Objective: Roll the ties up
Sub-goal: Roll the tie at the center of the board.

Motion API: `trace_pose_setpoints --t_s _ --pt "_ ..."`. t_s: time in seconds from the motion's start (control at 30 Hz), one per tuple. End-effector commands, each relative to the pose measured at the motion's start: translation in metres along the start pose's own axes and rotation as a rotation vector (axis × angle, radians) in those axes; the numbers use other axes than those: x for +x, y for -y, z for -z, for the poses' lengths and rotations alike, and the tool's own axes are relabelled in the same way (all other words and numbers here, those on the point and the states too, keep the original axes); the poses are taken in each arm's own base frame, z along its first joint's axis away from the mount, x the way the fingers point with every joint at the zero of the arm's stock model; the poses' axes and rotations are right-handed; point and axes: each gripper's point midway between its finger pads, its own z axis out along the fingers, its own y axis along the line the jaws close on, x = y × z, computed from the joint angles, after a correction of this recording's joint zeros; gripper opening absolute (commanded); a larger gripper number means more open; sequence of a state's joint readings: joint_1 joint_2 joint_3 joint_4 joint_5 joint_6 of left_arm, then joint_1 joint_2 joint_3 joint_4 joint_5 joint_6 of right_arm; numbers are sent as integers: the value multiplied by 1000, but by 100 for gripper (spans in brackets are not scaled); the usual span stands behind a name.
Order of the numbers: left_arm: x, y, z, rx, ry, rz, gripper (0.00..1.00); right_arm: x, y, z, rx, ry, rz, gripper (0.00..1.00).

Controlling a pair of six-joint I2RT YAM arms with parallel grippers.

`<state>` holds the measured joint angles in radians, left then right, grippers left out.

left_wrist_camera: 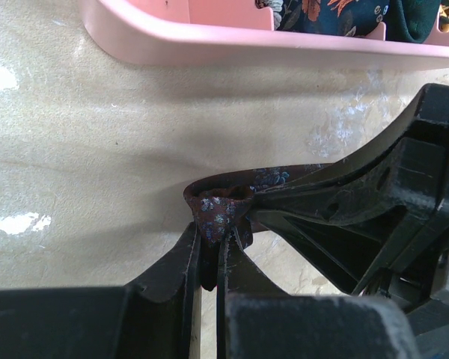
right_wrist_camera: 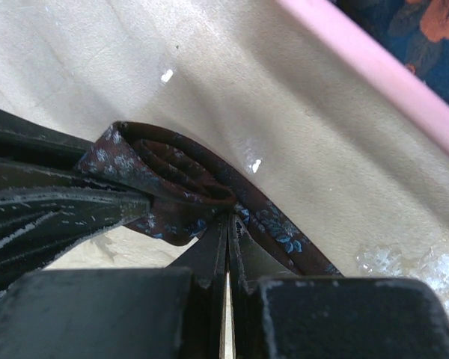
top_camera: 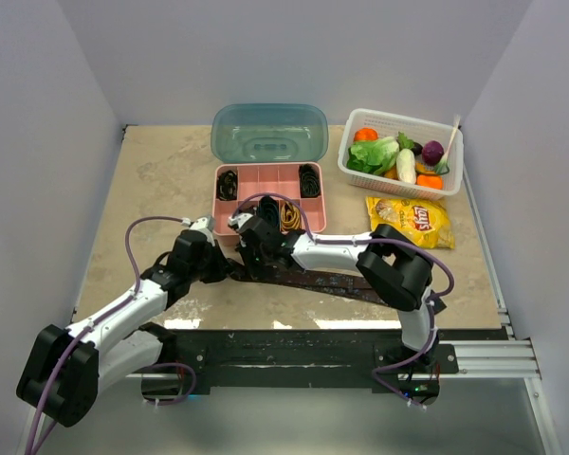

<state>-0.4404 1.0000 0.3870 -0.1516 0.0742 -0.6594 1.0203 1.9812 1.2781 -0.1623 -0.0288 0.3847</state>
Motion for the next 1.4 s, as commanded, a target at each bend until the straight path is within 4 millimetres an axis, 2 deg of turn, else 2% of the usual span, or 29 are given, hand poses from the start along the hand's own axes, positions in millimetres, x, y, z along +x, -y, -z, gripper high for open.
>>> trace_pose_setpoints --t_s 0.0,0.57,0.87,1.1,1.23,1.37 --pt "-20 17 3 54 44 -29 0 -15 -16 -1 -50 21 7 0" --pt "-17 39 0 121 26 -30 0 -28 -50 -2 -138 48 7 0" --pt "-28 27 8 20 43 -53 0 -28 -39 9 -82 55 18 0" --pt "-31 5 16 -107 63 -39 0 -50 -36 44 -45 119 33 0" --pt "-37 -5 20 -176 88 -41 0 -59 -26 57 -3 153 28 0" --pt "-38 -10 23 -229 87 -62 0 -55 -10 56 29 146 9 0"
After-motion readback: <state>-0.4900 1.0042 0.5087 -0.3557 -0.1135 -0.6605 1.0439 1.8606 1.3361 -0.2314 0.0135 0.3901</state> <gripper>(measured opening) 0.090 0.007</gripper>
